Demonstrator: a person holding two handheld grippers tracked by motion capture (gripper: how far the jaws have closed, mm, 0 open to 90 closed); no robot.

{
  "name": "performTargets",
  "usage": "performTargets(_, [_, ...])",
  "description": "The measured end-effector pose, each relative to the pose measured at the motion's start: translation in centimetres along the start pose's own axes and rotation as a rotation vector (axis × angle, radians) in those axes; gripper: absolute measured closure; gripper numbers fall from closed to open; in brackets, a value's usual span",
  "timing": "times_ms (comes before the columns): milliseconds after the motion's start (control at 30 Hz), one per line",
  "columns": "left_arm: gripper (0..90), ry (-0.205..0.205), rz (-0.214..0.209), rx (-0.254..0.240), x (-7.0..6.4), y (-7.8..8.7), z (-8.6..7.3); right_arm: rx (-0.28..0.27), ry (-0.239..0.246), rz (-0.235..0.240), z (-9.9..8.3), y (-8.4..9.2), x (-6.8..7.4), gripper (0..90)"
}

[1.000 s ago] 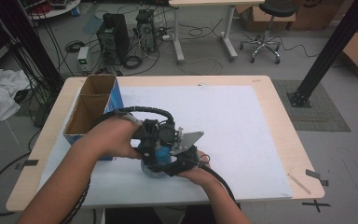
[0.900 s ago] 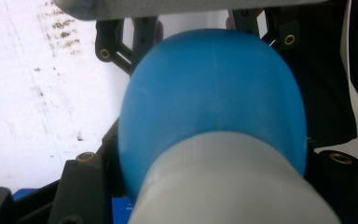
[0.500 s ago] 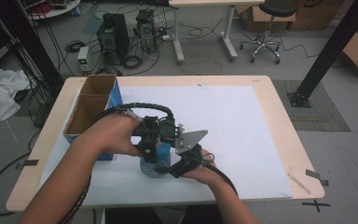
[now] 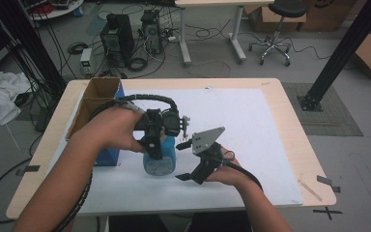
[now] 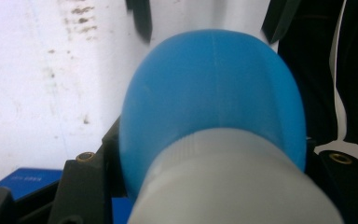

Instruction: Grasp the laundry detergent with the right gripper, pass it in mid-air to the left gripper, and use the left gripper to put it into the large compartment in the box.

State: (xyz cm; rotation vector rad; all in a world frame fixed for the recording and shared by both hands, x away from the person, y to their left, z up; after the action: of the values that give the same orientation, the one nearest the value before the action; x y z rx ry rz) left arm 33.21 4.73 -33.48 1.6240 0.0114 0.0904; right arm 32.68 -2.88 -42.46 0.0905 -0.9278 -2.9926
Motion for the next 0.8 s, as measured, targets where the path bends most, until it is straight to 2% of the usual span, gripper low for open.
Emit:
performTargets(133, [39.3,0.043,0.004,-0.004,0.9,1.1,-0.3,0.056,-0.009,0.006,-0.4,1.4,-0.4,0.3])
performTargets(167, [39.3,0.052,0.005,-0.006,1.0,1.3,-0.4,0.08,-0.022,0.005,-0.6,1.8,-0.7,0.0])
performTargets(267, [39.2,0.078,0.008,-0.008,1.5,1.9,-0.8,0.132,-0.016,0.002,-0.9,2.6,-1.1,0.0])
performTargets(467, [39.2,0.174,0.001,0.002,2.7,3.7,-2.1,0.231,-0.011,0.002,-1.2,4.4,-2.0,0.0])
performTargets(600, [39.2,0.272,0.002,-0.003,3.5,5.1,-3.2,0.331,-0.006,0.004,-1.8,5.7,-2.6,0.0])
performTargets(700, [39.2,0.365,-0.009,-0.008,4.1,6.3,-4.2,0.425,-0.006,0.018,-2.7,6.4,-2.8,0.0])
performTargets(800, [39.1,0.477,-0.022,-0.013,4.8,7.5,-5.3,0.499,0.0,0.033,-3.5,7.1,-2.9,0.0])
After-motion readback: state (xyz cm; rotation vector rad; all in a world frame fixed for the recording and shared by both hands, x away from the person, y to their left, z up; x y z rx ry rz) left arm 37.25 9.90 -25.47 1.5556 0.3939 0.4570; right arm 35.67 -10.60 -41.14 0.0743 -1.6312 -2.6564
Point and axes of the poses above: each handheld gripper's, and its own axes: y roughly backward along the jaws, z roughly out of its top, x roughly to its left, the point moved 10 cm from there along -y, roughly forward along the jaws, and after that the axes turned 2 degrees about x, right-handed, at the moved point
